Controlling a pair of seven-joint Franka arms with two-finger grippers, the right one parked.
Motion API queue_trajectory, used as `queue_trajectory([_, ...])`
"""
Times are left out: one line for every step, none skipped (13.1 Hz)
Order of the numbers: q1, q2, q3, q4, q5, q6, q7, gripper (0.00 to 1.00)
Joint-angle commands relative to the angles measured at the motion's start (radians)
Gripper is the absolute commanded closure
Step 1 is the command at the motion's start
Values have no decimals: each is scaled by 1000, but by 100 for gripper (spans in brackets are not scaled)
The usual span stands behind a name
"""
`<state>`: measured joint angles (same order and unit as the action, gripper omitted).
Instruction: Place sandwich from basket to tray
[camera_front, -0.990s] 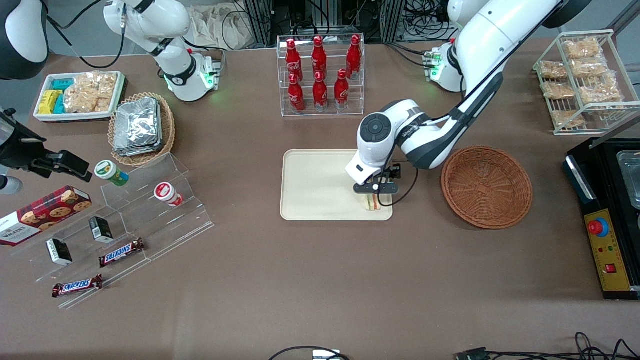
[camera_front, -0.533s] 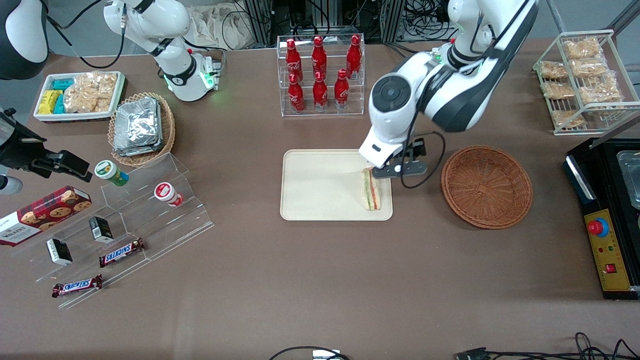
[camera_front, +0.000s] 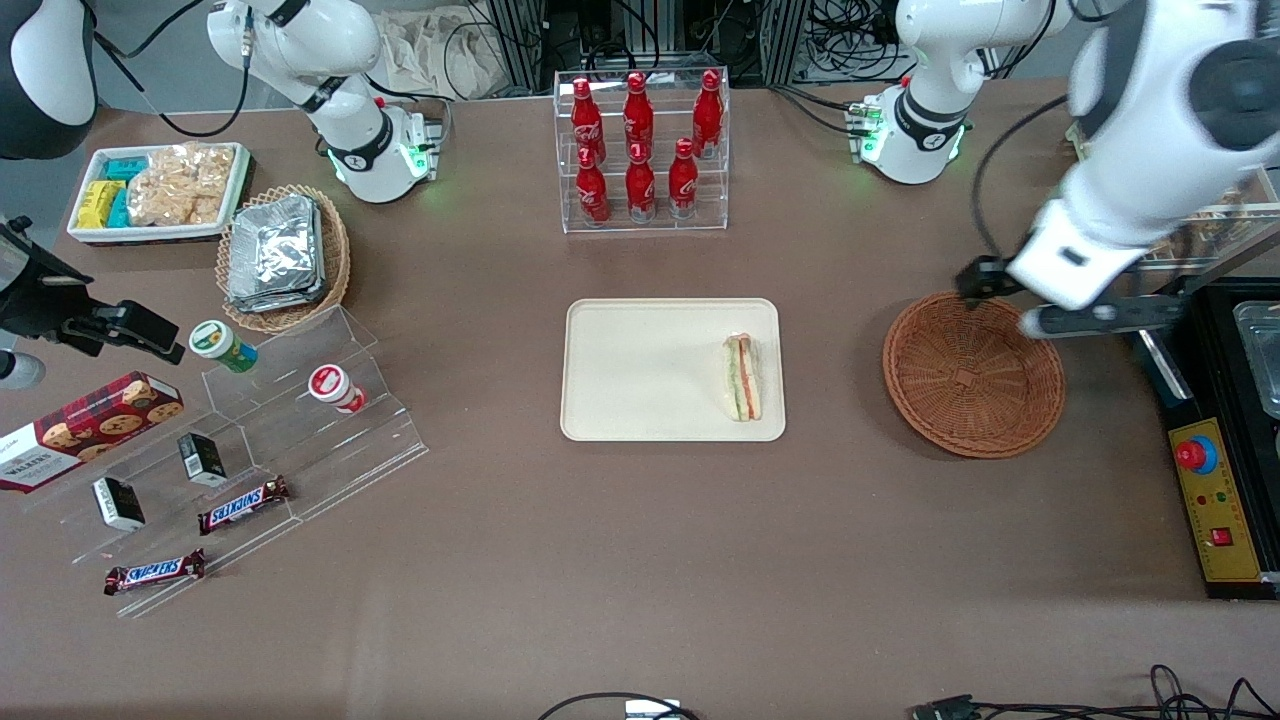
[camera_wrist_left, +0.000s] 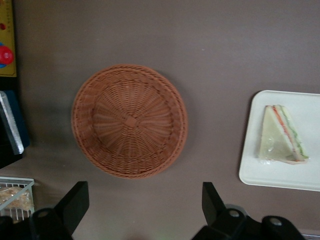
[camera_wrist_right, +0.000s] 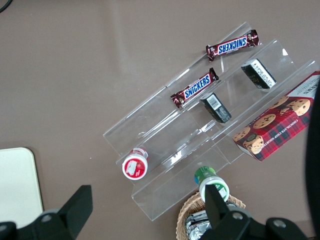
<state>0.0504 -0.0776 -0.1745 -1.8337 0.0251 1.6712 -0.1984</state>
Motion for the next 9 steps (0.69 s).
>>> queue_trajectory([-46,-31,78,-7,-28,1,19,0])
queue_trajectory([-91,-30,119,11,-33,-7,10,0])
queue_trajectory([-122,-27,144,30,-33,-8,5,0])
queue_trajectory([-124,-25,144,42,-34,-7,-7,0])
queue_trajectory([-118,-19,138,56,-56,-7,-36,0])
queue_trajectory([-100,-8,135,77,-91,-13,-82,0])
queue_trajectory([-84,-4,118,88,-97,-27,-98,0])
queue_trajectory([-77,1,109,100,-97,-39,-99,0])
queue_trajectory([-76,2,109,102,-97,-51,-99,0])
